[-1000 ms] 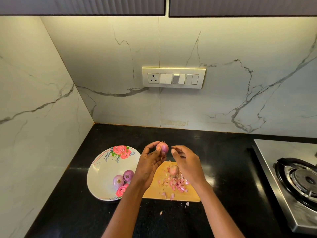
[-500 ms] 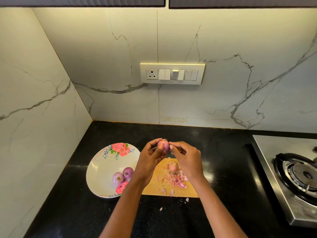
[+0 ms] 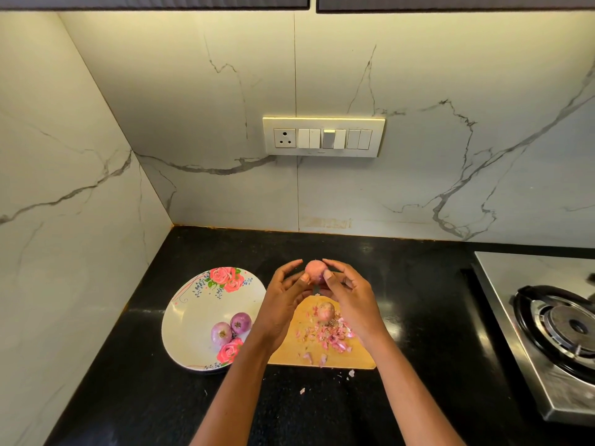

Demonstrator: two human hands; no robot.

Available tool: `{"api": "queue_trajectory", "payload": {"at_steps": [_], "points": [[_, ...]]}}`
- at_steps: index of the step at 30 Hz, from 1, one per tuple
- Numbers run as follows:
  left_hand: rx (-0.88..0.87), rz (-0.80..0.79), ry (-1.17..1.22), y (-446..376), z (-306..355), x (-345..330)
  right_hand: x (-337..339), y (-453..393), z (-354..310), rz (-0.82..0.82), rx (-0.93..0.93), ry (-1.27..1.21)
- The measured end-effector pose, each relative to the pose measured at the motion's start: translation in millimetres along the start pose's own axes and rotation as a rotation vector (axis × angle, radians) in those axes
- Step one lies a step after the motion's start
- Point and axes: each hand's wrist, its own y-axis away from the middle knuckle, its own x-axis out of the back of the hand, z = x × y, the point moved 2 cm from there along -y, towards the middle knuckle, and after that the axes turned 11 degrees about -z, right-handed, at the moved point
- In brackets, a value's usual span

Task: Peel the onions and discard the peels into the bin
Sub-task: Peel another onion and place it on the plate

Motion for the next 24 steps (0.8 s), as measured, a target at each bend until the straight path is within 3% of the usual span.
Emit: {"api": "queue_trajectory", "payload": {"at_steps": [5,8,17,24], "points": [[-0.012,-0.049,-0.022,2,-2,-2,4,2,-4,0.047,-0.004,-0.029],[-0.067,0.0,-0.131,-3,-1,-2,5,1,-9,0.032,0.02,0.082],[-0.092,-0.037,-0.072,-9,9,-1,14,-6,-33,0.03,0.244,0.41],[-0.091,-0.07,-0.13,-7,16,-2,15,-5,-31,0.077,0.284,0.485]]}}
